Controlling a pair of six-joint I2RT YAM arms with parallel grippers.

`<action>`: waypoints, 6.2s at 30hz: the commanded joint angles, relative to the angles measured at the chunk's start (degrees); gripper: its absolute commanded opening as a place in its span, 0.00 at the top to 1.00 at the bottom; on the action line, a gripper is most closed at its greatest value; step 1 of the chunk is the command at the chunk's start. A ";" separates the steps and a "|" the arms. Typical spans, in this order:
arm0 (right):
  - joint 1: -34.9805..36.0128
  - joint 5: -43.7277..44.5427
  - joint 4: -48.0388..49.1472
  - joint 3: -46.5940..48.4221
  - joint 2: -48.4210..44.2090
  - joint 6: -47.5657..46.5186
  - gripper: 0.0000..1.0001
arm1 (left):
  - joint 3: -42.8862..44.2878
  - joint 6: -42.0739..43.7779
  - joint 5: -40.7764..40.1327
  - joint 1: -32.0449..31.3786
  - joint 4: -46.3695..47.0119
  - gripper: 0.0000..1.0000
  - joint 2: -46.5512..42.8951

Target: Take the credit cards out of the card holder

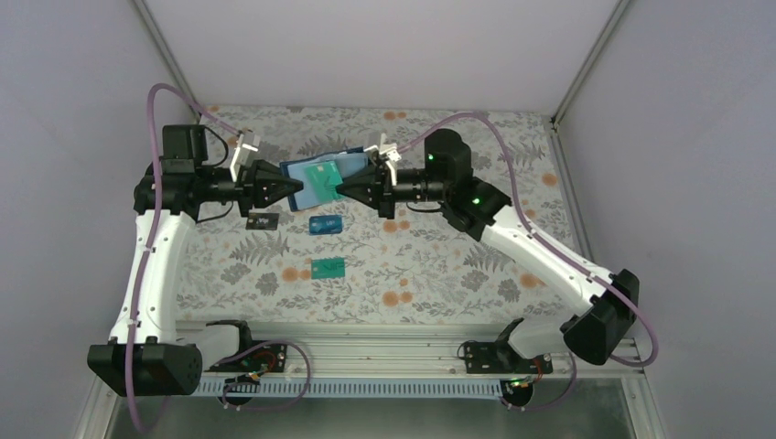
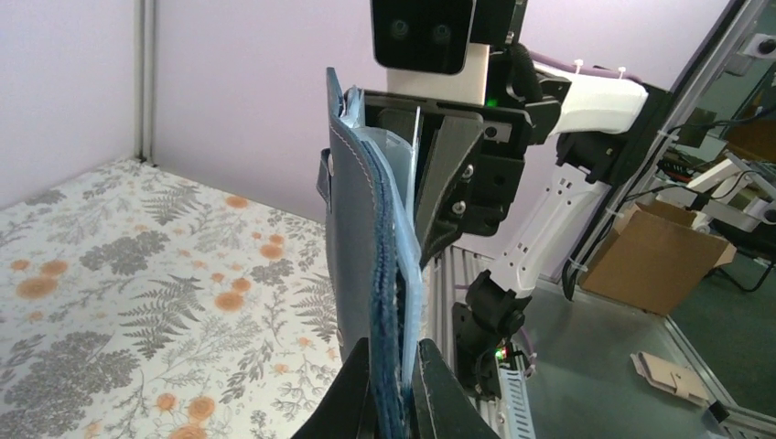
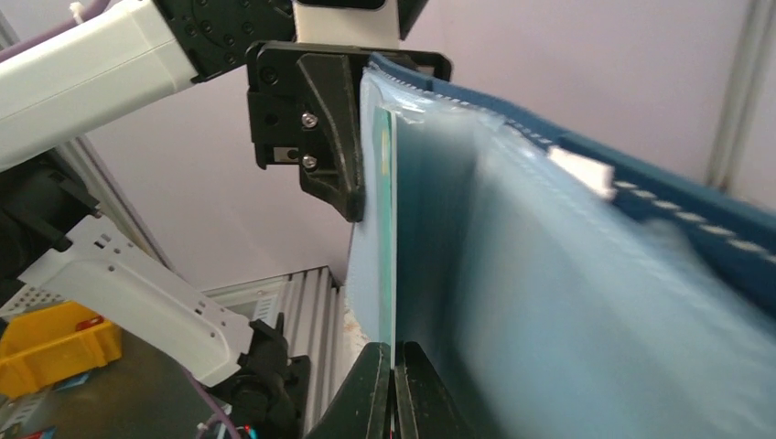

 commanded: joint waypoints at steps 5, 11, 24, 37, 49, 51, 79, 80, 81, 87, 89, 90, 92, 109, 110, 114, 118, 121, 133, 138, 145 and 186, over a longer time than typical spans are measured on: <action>-5.59 5.64 -7.31 -0.17 -5.72 -4.88 0.96 | -0.17 -3.67 -2.00 0.15 4.35 0.98 -0.81; -9.80 7.65 -15.95 0.65 -5.52 -7.72 0.96 | -0.88 -14.65 -25.64 1.92 11.75 0.98 -0.81; 0.56 17.89 -38.66 6.46 15.51 -20.66 0.96 | -0.46 -21.21 -44.23 8.51 15.60 0.98 -1.19; 10.52 24.79 -50.12 20.07 37.93 -26.85 0.96 | -2.01 -21.67 -40.99 9.20 16.56 0.98 -1.02; 15.94 33.32 -59.57 30.05 46.81 -34.11 0.96 | -2.22 -21.64 -39.71 9.24 16.75 0.98 -0.52; 16.62 33.88 -60.15 31.58 47.43 -35.31 0.96 | -2.49 -21.66 -39.47 9.29 16.82 0.98 -0.53; 17.01 41.61 -59.62 35.78 52.18 -36.00 0.85 | -2.68 -21.47 -38.65 9.29 16.75 0.98 -0.44; 17.00 41.88 -59.12 35.27 51.98 -36.02 0.85 | -2.73 -21.51 -38.60 9.29 16.80 0.98 -0.51; 16.98 42.27 -58.65 35.04 51.77 -36.01 0.85 | -2.80 -21.48 -38.57 9.34 16.82 0.98 -0.44; 16.95 43.45 -57.49 34.93 51.63 -36.42 0.85 | -2.85 -21.50 -38.39 9.36 16.82 0.98 -0.51; 16.96 43.44 -57.47 35.02 51.85 -36.39 0.85 | -2.91 -21.51 -38.38 9.38 16.82 0.98 -0.56; 16.93 43.58 -57.54 34.96 51.95 -36.25 0.85 | -2.87 -21.45 -38.38 9.38 16.83 0.98 -0.54; 16.96 43.92 -57.71 34.79 52.23 -35.92 0.85 | -2.80 -21.50 -38.41 9.37 16.74 0.98 -0.61; 16.48 54.86 -51.48 34.02 50.98 -33.06 0.59 | -3.15 -21.50 -37.78 9.46 16.86 0.98 -0.62; 16.51 56.06 -51.02 33.79 50.43 -32.56 0.59 | -3.17 -21.51 -37.65 9.39 16.86 0.98 -0.63; 16.51 57.75 -45.01 28.98 43.12 -30.87 0.58 | -3.12 -21.25 -37.36 9.47 16.78 0.97 -0.74; 16.27 49.36 -32.65 16.59 28.06 -31.13 0.58 | -3.52 -21.05 -34.83 9.47 16.96 0.98 -0.66; 12.67 37.12 -22.66 9.16 15.41 -28.40 0.48 | -4.48 -20.50 -25.21 9.45 17.89 0.98 -0.55; -7.24 11.98 2.78 -0.16 -0.63 -2.60 0.10 | -0.93 -7.16 -1.27 6.12 7.71 0.97 -0.63; -7.33 11.65 3.69 1.13 1.76 -0.32 0.07 | -0.52 -3.80 0.71 5.43 5.25 0.98 -0.43; -7.53 8.80 3.23 1.22 2.77 -1.62 0.19 | -0.05 -0.94 1.89 5.42 3.08 0.98 -0.48; -4.78 -4.80 -1.73 8.84 9.03 -7.26 0.25 | 0.13 1.76 2.43 4.99 0.99 0.97 -0.17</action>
